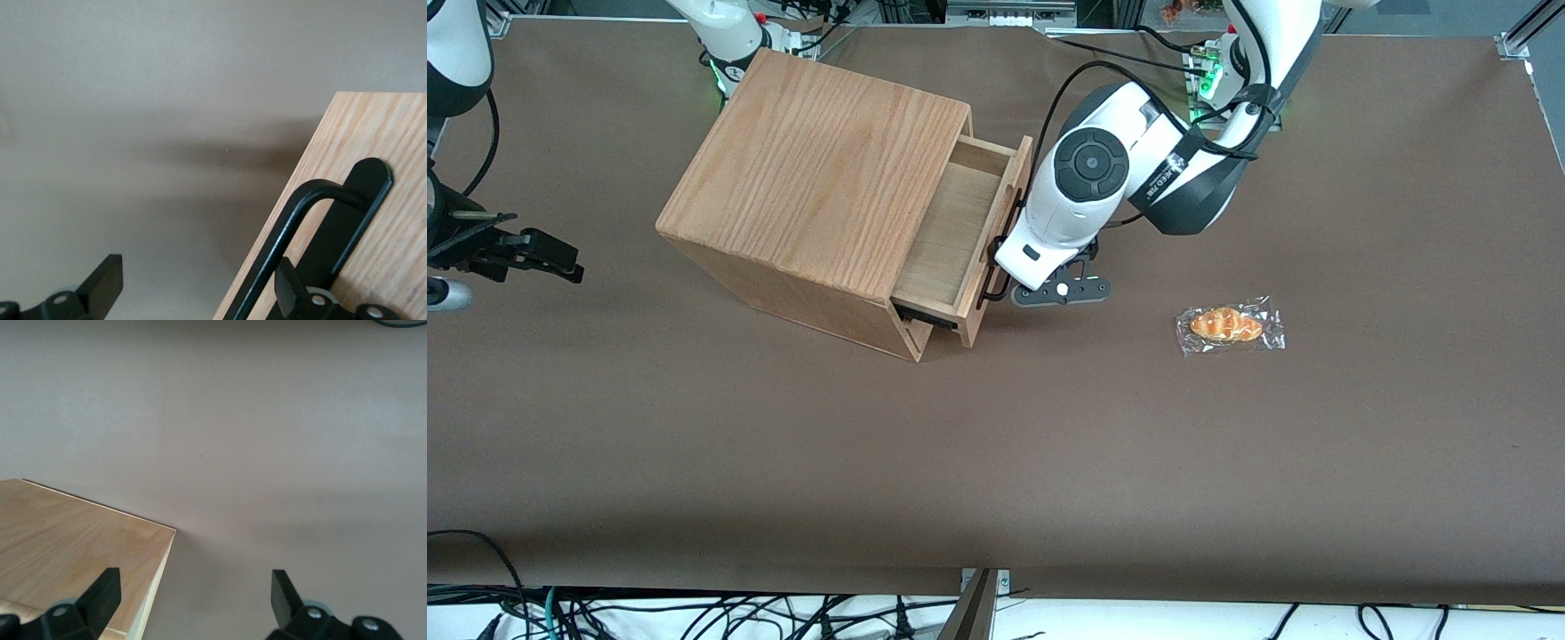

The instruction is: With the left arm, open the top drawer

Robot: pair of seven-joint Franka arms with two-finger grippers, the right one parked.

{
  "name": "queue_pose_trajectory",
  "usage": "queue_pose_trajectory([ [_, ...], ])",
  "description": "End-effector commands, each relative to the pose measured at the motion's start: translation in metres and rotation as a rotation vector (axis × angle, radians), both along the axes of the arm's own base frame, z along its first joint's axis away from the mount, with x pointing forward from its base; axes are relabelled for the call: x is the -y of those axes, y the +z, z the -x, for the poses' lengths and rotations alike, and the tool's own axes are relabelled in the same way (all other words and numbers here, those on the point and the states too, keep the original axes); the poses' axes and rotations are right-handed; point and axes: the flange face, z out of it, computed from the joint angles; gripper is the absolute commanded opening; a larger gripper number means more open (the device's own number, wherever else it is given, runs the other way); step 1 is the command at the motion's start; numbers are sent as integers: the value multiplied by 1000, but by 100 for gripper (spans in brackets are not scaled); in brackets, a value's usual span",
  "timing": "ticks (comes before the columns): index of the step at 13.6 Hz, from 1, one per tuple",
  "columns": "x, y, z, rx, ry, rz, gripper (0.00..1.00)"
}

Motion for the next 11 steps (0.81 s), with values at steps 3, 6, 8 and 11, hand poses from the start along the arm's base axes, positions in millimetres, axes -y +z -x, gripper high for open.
queue_pose_trajectory([
  [3,-16,9,-3,25,-25,-33,100],
  [6,-18,9,-5,25,-22,-33,100],
  [8,-20,9,-5,21,-40,-35,100],
  [11,-27,11,-9,22,-39,-36,100],
])
